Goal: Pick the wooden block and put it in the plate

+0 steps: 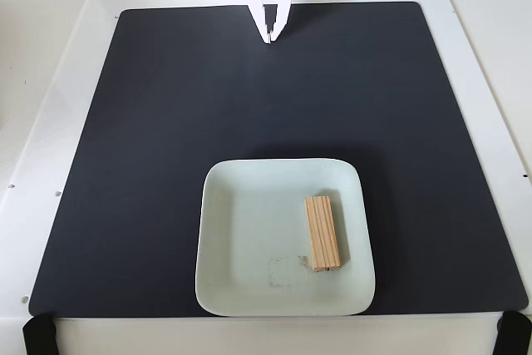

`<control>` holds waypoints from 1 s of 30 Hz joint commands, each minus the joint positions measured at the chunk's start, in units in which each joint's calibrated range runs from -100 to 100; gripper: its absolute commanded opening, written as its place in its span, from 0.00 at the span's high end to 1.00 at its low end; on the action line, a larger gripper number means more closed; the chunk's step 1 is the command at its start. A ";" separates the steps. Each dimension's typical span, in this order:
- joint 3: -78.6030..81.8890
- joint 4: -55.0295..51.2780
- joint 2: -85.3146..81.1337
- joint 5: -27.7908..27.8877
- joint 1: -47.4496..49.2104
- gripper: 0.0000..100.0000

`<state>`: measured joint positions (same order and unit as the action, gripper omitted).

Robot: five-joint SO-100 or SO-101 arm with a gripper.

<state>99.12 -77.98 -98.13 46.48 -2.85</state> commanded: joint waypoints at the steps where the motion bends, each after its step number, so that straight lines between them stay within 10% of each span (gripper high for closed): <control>1: 0.34 -0.81 -0.09 -0.03 2.29 0.99; 30: 0.25 -0.72 -0.09 -0.46 4.42 0.99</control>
<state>99.12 -78.23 -98.13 46.22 1.21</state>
